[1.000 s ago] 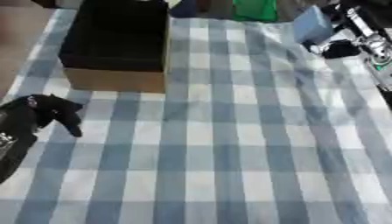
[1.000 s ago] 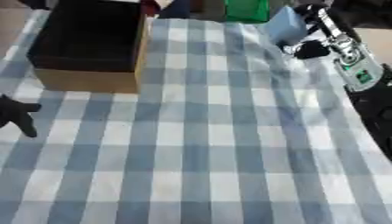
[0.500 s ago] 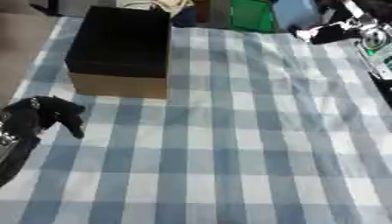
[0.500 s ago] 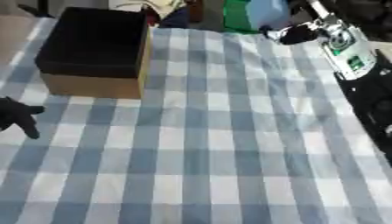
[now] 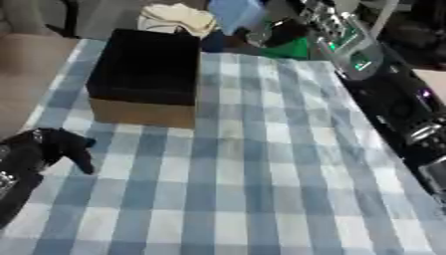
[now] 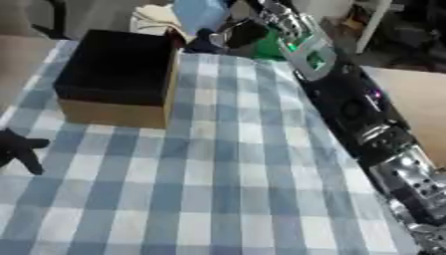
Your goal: Pick up objects on the table and place them in the box.
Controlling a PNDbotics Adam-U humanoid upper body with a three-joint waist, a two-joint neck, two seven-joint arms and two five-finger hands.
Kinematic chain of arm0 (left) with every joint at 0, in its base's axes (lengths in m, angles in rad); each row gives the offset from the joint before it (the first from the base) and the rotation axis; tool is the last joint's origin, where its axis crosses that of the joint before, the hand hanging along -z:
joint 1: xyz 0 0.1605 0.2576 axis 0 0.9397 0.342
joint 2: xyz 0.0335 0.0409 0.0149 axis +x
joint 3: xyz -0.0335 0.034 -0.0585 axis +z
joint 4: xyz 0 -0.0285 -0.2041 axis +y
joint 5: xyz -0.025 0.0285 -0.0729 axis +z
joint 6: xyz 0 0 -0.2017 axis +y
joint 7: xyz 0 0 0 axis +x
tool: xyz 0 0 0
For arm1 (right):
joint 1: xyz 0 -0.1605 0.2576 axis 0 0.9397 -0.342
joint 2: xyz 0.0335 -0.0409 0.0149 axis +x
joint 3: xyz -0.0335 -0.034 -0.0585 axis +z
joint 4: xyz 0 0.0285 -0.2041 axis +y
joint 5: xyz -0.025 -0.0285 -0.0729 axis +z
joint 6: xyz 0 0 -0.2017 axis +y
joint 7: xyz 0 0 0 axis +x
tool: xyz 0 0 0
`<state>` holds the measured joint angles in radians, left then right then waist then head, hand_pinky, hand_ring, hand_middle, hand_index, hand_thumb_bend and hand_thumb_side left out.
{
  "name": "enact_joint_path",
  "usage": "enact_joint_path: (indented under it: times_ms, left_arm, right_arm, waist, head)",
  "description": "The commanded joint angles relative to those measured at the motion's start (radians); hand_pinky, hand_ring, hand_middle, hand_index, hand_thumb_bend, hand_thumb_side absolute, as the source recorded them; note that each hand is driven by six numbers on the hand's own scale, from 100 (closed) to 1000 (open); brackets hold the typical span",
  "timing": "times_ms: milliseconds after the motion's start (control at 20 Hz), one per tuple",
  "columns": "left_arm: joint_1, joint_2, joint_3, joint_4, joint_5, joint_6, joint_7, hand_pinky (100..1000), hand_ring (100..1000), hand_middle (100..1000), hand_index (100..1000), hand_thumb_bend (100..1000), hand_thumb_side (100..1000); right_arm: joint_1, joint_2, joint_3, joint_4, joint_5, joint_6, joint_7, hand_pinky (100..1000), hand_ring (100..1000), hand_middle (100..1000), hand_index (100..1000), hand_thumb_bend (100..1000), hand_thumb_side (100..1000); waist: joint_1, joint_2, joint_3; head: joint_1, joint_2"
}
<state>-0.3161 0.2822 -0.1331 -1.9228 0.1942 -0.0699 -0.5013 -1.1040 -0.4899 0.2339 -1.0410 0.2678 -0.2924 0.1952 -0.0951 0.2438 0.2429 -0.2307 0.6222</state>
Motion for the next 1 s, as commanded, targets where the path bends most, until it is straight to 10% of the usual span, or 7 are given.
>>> enact_joint_path:
  times_ms: [50, 550, 1000]
  left_arm:
    - [-0.021, 0.01, -0.005, -0.023, 0.012, 0.0, -0.007, 885, 545, 542, 738, 182, 837]
    - [-0.057, -0.004, -0.019, -0.036, 0.042, 0.004, -0.02, 881, 542, 539, 736, 178, 830]
    - [-0.066, -0.011, -0.03, -0.038, 0.044, 0.006, -0.033, 880, 541, 538, 735, 179, 835]
  right_arm:
    - [-0.04, 0.019, 0.006, -0.015, 0.02, -0.009, 0.017, 655, 752, 224, 439, 204, 100]
    - [-0.053, 0.092, 0.011, 0.071, 0.114, -0.018, 0.022, 673, 783, 297, 510, 247, 106]
    - [-0.051, 0.117, 0.031, 0.139, 0.259, 0.03, -0.08, 702, 799, 406, 594, 619, 334]
  waist:
    - [0.002, -0.013, 0.015]
    - [-0.001, 0.003, 0.087]
    - [0.005, 0.016, 0.102]
  head:
    - [-0.017, -0.022]
    - [-0.059, -0.057]
    - [-0.08, -0.065]
